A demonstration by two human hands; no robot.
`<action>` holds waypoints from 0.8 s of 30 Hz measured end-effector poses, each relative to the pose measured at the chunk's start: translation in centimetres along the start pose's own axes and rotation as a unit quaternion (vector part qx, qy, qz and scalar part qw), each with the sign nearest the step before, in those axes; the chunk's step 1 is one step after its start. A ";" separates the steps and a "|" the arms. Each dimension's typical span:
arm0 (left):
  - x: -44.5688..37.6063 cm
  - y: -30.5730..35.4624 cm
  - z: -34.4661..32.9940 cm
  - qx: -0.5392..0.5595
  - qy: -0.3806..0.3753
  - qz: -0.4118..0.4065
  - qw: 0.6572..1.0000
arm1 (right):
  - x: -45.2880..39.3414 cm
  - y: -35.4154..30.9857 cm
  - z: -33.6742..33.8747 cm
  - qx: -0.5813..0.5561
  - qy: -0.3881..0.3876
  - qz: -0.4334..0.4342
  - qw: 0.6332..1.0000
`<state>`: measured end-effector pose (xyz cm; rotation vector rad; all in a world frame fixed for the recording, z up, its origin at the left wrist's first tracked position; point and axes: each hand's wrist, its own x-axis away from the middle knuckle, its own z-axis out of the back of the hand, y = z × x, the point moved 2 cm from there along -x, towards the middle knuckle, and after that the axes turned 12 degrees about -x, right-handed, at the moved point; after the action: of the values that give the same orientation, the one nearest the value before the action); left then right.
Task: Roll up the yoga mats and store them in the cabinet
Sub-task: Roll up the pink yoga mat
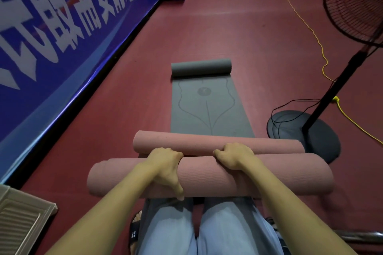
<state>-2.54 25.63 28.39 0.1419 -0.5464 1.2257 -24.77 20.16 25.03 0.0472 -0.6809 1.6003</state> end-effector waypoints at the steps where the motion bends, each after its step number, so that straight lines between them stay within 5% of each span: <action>1: 0.3 -0.1 0.2 0.016 -0.014 -0.006 1.000 | 0.1 0.0 0.1 -0.007 -0.024 -0.007 1.000; 7: 1.3 0.5 0.5 0.105 -0.097 -0.039 0.989 | 0.7 1.1 -0.9 -0.010 -0.149 -0.023 0.989; 12: 1.3 1.0 -0.2 0.113 -0.091 -0.043 0.989 | 0.4 1.4 -1.0 -0.032 -0.156 -0.026 0.987; 24: 0.5 -0.5 -1.4 0.226 -0.042 -0.031 0.973 | -0.6 1.1 -0.3 0.000 -0.025 0.001 1.000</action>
<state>-1.48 26.38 27.49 0.5942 -0.3254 1.2722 -25.56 19.79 24.16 0.0877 -0.7196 1.6056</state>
